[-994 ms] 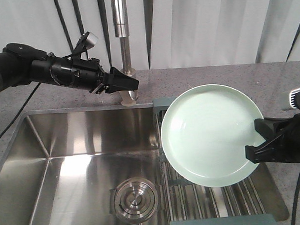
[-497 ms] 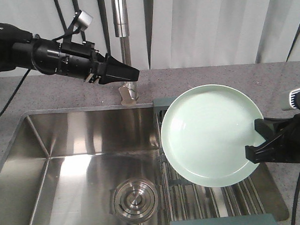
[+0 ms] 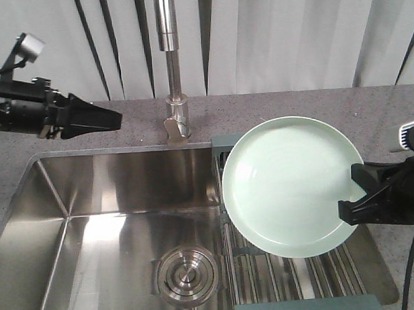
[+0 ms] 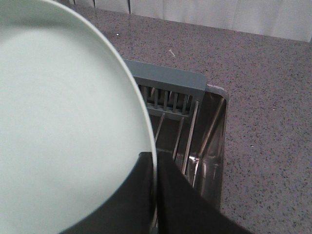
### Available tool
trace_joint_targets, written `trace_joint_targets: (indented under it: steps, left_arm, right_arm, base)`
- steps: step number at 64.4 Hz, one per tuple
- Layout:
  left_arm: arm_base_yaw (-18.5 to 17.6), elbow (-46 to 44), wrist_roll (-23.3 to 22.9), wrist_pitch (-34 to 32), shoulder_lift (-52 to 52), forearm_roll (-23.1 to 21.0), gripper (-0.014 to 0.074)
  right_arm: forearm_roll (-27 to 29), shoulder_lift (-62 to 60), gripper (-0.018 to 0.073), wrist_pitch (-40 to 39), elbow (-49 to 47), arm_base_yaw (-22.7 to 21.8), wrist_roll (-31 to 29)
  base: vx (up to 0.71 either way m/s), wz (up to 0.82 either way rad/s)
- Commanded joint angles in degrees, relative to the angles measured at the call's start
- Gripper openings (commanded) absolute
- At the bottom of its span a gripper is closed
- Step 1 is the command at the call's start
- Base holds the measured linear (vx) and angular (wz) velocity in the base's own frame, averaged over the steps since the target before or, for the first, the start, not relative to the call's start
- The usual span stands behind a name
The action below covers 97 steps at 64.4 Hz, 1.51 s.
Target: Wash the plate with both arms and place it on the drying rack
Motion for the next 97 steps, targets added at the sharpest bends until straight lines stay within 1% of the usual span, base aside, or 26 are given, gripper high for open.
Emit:
trace_joint_targets:
  steps: [1, 9, 17, 34, 80, 85, 87, 91, 94, 97]
  left_arm:
    - [2.58, 3.39, 2.48, 2.58, -5.69, -6.40, 0.0556]
    - [4.85, 8.80, 3.85, 2.58, -8.78, -6.40, 0.0556]
    - [5.68, 11.94, 4.64, 2.49, -10.82, -6.45, 0.0556]
    - [5.68, 11.95, 4.64, 2.52, -11.02, -5.13, 0.0556]
    - [5.68, 11.95, 4.64, 2.45, -11.02, -5.13, 0.0556]
    - [5.68, 11.95, 4.64, 2.45, -11.02, -5.13, 0.0556]
    - [5.68, 11.95, 4.64, 2.45, -11.02, -5.13, 0.0556]
    - [5.68, 11.95, 4.64, 2.45, -11.02, -5.13, 0.0556]
    - [5.68, 11.95, 4.64, 2.45, -11.02, -5.13, 0.0556]
    - [5.68, 11.95, 4.64, 2.45, -11.02, -5.13, 0.0556]
  right_arm:
    - [0.17, -0.85, -0.0005, -4.23, -1.51, -0.15, -0.41]
    - [0.17, -0.85, -0.0005, -4.23, -1.51, -0.15, -0.41]
    - [0.17, -0.85, -0.0005, -4.23, -1.51, -0.15, -0.41]
    - [0.17, -0.85, -0.0005, -4.23, -1.51, -0.15, -0.41]
    - [0.22, -0.85, -0.0005, -4.24, -1.51, -0.15, -0.41]
    - [0.40, -0.73, -0.0005, -6.13, -1.51, -0.15, -0.32]
    - [1.11, -0.73, -0.0005, -6.87, -1.51, -0.15, 0.15]
    - [4.20, -0.73, -0.0005, -6.52, -1.66, -0.15, 2.61]
    - [6.03, -0.50, -0.0005, -5.22, -2.31, -0.21, 2.90]
    - [6.34, 0.26, -0.0005, -3.07, -3.56, -0.21, 2.85]
  base:
    - [0.00, 0.00]
    - [0.00, 0.00]
    - [0.00, 0.00]
    - [0.00, 0.00]
    - [0.00, 0.00]
    - [0.00, 0.00]
    - [0.00, 0.00]
    - [0.00, 0.00]
    - [0.00, 0.00]
    - [0.00, 0.00]
